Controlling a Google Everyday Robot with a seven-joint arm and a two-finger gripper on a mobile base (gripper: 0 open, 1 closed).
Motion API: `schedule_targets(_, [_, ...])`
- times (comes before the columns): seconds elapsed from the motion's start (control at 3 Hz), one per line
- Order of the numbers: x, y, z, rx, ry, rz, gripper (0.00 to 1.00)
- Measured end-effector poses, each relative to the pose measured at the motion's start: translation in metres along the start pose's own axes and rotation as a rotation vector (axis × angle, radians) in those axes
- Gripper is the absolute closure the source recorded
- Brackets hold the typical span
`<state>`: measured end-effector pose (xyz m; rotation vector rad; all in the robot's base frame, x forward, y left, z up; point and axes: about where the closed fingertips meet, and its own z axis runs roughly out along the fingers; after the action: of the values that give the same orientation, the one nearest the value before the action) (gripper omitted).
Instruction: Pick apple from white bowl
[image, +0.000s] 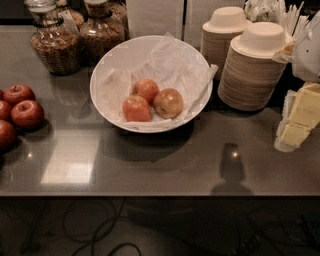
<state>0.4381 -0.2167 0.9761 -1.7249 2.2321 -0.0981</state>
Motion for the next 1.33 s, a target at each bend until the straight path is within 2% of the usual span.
schedule_targets(0.33, [0.0, 0.0, 0.0, 0.0, 0.0, 0.0, 0.0])
schedule_targets(0.67, [-0.007, -0.006, 0.001, 0.017, -0.034, -0.008, 0.0])
schedule_targets(1.0, [-0.034, -0.025, 0.007, 0.058, -0.123, -0.05, 0.0])
schedule_targets(1.33, [-0.034, -0.026, 0.007, 0.059, -0.126, -0.049, 0.0])
